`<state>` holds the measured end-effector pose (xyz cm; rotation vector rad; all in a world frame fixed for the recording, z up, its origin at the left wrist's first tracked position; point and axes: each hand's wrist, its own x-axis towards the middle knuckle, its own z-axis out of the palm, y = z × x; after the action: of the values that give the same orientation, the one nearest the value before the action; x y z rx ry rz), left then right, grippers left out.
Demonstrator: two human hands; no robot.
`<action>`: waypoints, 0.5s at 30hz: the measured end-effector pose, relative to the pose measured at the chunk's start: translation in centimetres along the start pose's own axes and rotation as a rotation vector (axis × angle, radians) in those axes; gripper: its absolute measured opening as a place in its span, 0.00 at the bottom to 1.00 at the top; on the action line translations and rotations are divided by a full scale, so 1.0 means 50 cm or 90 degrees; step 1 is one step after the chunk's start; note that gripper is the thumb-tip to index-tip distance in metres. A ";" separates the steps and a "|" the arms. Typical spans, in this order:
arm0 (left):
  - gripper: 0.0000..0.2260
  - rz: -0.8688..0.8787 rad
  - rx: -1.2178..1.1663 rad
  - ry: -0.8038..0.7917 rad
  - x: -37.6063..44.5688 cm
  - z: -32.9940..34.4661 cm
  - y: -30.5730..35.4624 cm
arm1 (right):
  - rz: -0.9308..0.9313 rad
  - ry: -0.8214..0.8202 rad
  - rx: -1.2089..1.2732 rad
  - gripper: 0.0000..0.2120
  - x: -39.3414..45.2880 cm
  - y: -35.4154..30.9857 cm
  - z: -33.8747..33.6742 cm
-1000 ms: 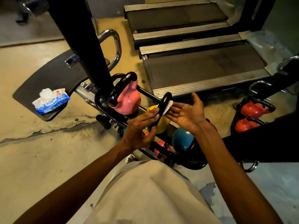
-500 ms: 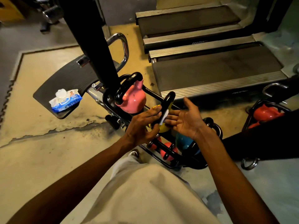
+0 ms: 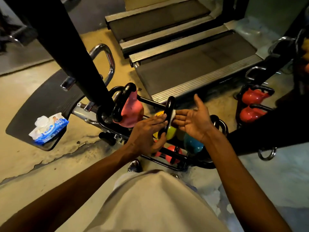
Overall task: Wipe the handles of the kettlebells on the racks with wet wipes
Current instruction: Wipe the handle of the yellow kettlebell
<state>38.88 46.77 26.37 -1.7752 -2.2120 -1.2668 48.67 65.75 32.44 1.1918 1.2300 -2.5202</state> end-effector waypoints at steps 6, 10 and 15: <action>0.22 0.039 -0.074 -0.122 0.081 -0.054 -0.058 | 0.013 0.037 -0.053 0.48 -0.021 0.032 0.020; 0.25 0.085 -0.100 -0.232 0.127 -0.064 -0.093 | -0.037 0.089 0.018 0.49 -0.015 0.027 0.034; 0.28 0.151 -0.116 -0.324 0.168 -0.075 -0.131 | -0.036 0.166 -0.028 0.46 -0.021 0.064 0.055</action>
<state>28.90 51.12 29.33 -2.5851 -2.0500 -1.0861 48.96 61.44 32.16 1.5339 1.3853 -2.4200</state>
